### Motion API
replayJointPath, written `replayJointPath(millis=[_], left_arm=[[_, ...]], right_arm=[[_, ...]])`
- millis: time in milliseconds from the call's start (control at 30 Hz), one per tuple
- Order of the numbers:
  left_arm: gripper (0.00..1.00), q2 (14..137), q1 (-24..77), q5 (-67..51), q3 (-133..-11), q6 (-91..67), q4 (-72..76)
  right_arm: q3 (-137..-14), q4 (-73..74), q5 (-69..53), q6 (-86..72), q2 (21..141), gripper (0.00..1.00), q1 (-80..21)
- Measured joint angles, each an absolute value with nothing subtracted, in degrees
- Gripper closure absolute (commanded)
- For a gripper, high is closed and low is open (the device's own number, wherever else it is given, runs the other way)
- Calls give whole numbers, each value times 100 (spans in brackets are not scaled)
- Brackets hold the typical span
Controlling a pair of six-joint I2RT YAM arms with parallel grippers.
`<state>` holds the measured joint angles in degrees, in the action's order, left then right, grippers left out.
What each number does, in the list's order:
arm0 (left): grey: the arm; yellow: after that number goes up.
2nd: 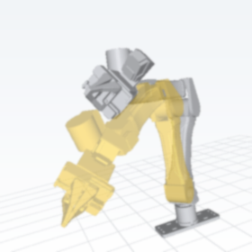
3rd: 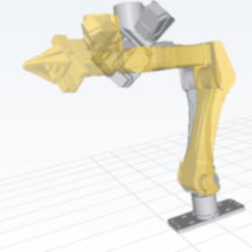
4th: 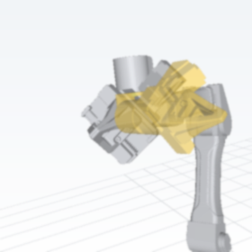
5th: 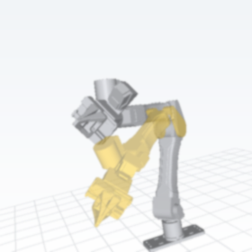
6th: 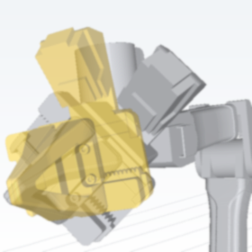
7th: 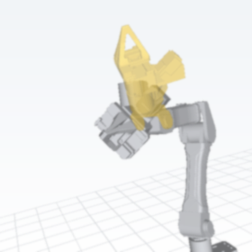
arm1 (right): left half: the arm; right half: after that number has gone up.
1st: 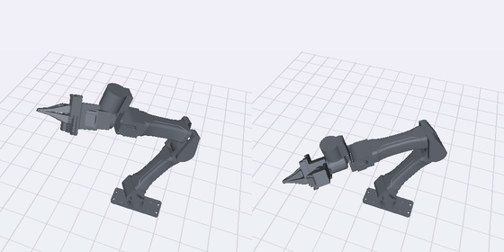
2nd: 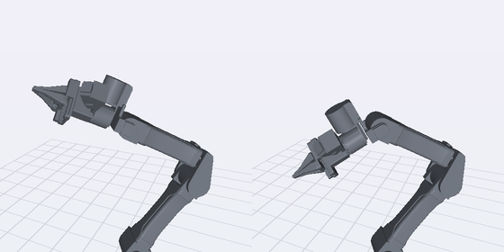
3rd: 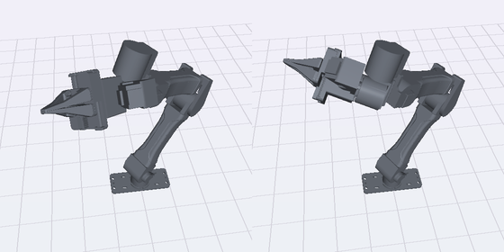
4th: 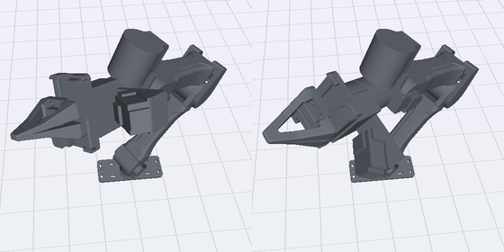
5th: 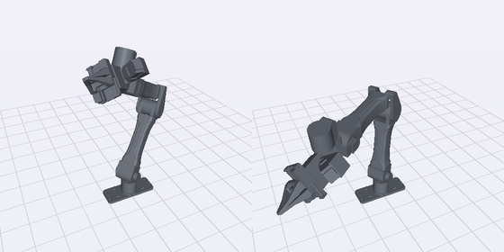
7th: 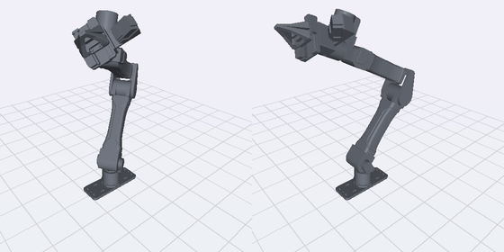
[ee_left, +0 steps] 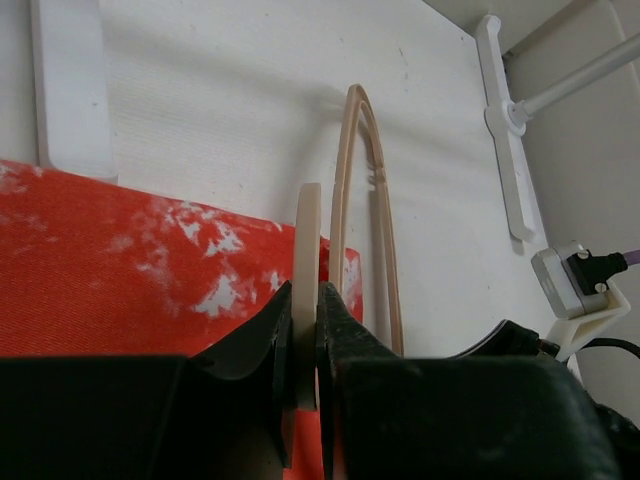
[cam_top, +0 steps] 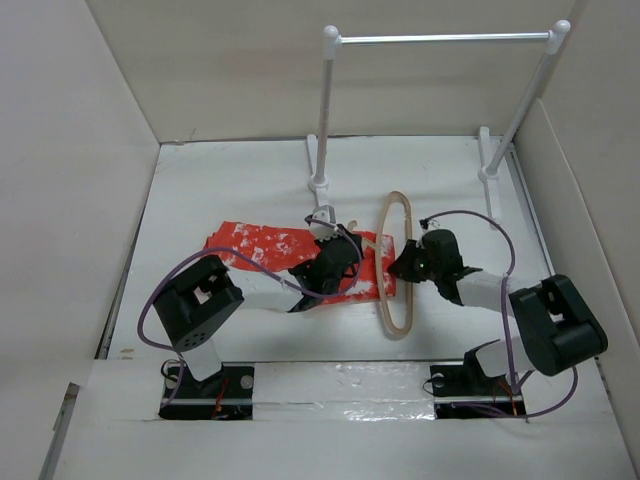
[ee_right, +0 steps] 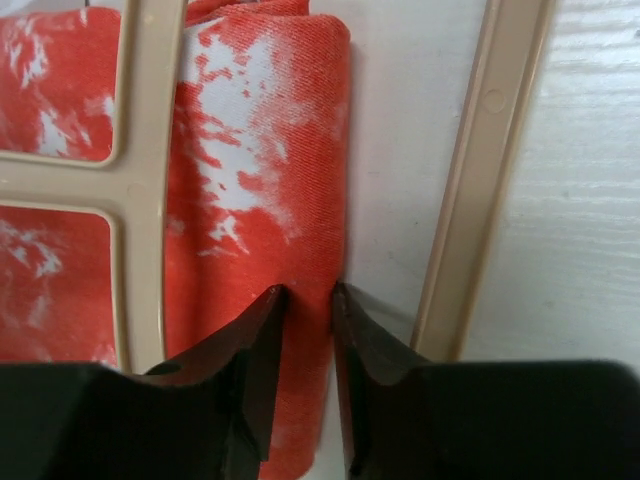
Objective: Place the trousers on the hanger
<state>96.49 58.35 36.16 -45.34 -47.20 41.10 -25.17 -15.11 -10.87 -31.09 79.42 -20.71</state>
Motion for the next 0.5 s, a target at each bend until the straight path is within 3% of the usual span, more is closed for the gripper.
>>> replayJointPath(millis=[33, 200, 500], left_arm=[[100, 9649, 5817, 3605, -4528, -4700, 4119], [100, 9644, 5774, 3607, -4403, -4436, 4239], [100, 8917, 5769, 3623, -3979, -3826, 4265]], right_arm=[[-2486, -1614, -1144, -3140, 7999, 100, -2071], [-2362, -1651, -1385, -3197, 7588, 100, -1918], [-2373, -209, -1330, -2995, 4967, 100, -976]])
